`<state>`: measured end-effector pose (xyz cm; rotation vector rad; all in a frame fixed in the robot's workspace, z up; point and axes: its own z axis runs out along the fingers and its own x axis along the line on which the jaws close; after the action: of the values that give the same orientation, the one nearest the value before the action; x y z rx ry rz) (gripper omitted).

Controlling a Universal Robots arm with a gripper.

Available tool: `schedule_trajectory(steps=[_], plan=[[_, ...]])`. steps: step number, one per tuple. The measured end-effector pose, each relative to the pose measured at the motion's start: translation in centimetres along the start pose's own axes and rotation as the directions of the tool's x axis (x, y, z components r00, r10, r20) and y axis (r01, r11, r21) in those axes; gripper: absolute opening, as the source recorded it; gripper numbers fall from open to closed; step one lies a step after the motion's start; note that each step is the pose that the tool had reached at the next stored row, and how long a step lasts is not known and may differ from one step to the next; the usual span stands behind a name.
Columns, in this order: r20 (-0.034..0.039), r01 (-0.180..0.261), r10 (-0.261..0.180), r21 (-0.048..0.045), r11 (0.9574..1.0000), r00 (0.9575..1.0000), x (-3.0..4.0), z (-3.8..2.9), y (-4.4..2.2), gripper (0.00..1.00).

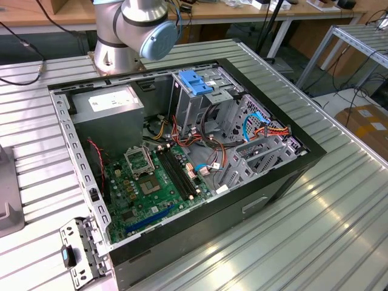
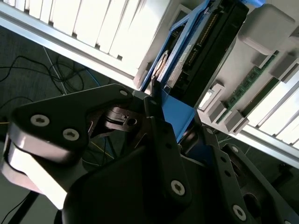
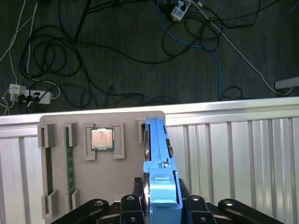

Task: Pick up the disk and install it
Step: 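Pick up the disk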

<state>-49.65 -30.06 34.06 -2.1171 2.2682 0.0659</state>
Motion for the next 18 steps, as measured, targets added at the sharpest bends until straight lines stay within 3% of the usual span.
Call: schedule_trajectory(steps=[13, 18], plan=[[0.0145, 0.000, 0.000, -0.0010, 1.0000, 0.9999, -0.05, -1.53, -0.01, 0.37], [0.0217, 0.000, 0.000, -0.0015, 1.0000, 0.9998, -0.04, -2.57, -0.01, 0.37]])
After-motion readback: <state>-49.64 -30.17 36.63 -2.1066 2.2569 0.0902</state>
